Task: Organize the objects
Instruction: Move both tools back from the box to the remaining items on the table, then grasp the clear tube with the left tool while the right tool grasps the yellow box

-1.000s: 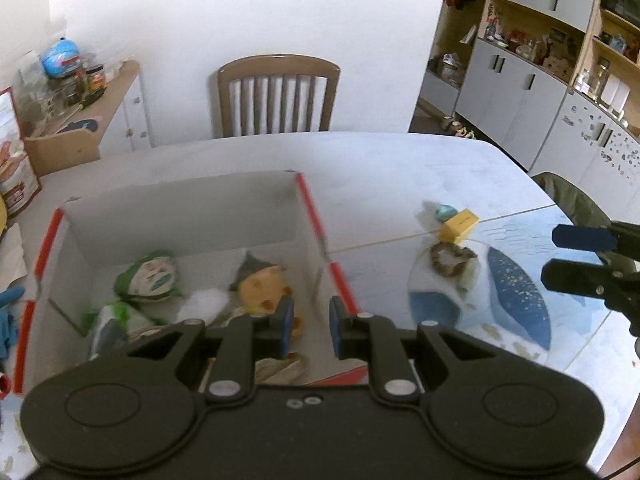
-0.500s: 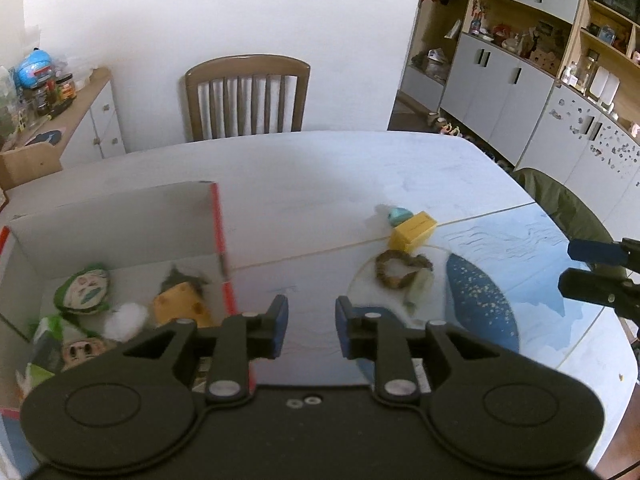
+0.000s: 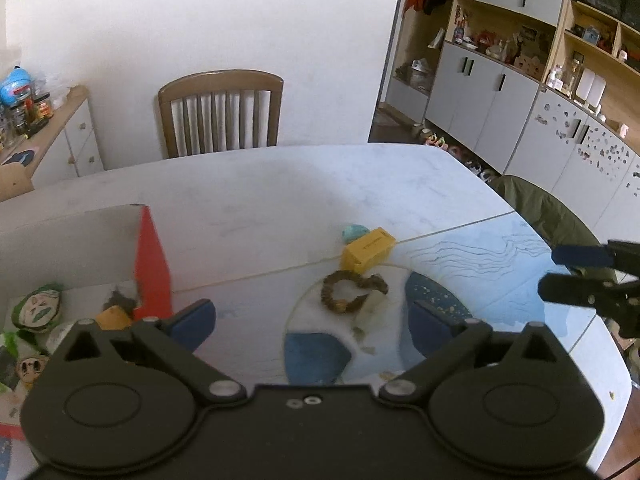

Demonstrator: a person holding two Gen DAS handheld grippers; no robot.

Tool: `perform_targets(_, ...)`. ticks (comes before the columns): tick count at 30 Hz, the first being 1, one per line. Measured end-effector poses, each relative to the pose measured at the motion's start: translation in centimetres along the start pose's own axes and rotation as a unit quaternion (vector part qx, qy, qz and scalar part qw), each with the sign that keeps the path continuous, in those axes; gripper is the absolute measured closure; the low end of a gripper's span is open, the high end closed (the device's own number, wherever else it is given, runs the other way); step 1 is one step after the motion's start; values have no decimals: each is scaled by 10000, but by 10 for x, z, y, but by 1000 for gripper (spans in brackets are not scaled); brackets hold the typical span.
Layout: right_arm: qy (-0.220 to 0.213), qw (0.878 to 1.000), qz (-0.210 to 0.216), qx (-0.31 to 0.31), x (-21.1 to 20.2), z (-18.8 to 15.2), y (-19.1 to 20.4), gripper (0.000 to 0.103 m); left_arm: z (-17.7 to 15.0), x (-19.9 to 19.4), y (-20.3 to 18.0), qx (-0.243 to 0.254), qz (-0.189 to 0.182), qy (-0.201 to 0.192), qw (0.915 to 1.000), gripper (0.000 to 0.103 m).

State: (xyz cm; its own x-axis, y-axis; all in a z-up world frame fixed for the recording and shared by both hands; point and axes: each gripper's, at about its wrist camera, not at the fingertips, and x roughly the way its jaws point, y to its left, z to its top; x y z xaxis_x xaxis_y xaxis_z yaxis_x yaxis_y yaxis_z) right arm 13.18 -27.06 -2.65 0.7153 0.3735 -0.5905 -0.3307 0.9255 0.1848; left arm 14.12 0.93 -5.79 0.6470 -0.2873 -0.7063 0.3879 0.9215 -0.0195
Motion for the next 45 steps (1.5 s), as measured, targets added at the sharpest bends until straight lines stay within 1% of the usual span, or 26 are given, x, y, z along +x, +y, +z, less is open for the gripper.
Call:
perform_targets(6, 75, 9998, -76, -166, 20, 13, -17, 26, -2, 24, -11, -172, -73, 32, 9998, 0)
perform_targets(9, 158, 9996, -126, -198, 35, 18, -23, 26, -5, 36, -17, -154, -61, -20, 9999, 0)
perform_targets(13, 298, 9991, -152, -249, 60, 21, -30, 26, -7, 54, -24, -109, -57, 43, 9999, 0)
perform_targets(23, 718, 9972, -8, -210, 126, 23, -42, 26, -22, 95, -34, 74, 4, 155, 9999, 0)
perform_targets(28, 810, 9962, 120, -305, 154, 26, -38, 25, -28, 111, -39, 194, -13, 168, 9997, 0)
perform_targets(33, 862, 9955, 168, -360, 176, 27, -34, 25, -30, 120, -42, 257, -77, 94, 9996, 0)
perform_targets(40, 981, 9941, 167, -429, 203, 24, -29, 25, -34, 130, -44, 327, -53, 29, 9994, 1)
perform_targets(45, 1082, 9935, 30, -366, 215, 18, -33, 25, -38, 137, -49, 417, -71, 19, 9991, 7)
